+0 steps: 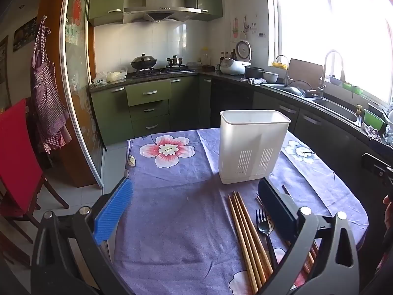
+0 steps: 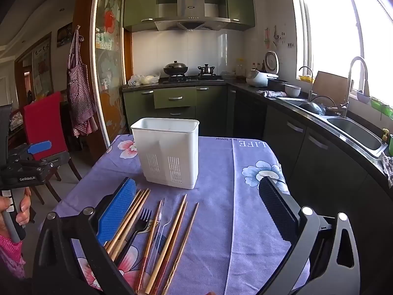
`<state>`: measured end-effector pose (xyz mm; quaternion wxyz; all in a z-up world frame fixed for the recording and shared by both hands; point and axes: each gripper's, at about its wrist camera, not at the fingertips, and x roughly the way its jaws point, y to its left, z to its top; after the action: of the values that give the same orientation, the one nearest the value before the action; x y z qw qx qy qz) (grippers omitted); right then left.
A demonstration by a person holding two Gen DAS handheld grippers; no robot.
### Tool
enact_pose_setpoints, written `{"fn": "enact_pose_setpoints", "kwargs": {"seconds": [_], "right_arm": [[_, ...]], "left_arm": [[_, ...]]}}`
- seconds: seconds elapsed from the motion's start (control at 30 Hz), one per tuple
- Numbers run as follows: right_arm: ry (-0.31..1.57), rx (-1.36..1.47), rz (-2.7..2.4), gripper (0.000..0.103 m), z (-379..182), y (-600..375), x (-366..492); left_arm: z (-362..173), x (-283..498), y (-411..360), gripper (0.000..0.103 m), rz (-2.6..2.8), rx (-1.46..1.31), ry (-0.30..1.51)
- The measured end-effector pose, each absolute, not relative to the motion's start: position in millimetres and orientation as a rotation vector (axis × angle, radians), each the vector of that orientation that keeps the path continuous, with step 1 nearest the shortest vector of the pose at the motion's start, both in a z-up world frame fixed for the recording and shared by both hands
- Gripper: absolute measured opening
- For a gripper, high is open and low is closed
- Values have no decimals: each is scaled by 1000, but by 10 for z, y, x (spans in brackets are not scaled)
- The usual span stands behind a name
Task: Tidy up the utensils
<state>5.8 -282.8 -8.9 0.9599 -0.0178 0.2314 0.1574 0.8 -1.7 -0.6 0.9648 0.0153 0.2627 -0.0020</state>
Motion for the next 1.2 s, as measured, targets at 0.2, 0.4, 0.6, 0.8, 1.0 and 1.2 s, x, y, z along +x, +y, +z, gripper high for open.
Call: {"fn": "enact_pose_setpoints", "kwargs": {"seconds": [0.2,0.4,0.6,0.8,1.0,1.2], "right_arm": [[470,-44,316,99,-91,-2822,63],[472,-44,314,99,-103,-2821,85],[476,-47,315,99,-118,-2779,117],[480,-35,310,99,-152,-2826,103],[480,-31,309,99,-161,-2841,112],[484,-30,309,99,-196,-2819,141]], "left_arm": [[0,7,-64,97,-14,15,530],[32,-43,16,97,-25,10,537],[-10,-4,17,97,-27,1,541],[-27,7,6,97,-27,4,548],[-38,7,-3,97,-30,1,550],[-47,7,-9,97,-32,-7,554]]}}
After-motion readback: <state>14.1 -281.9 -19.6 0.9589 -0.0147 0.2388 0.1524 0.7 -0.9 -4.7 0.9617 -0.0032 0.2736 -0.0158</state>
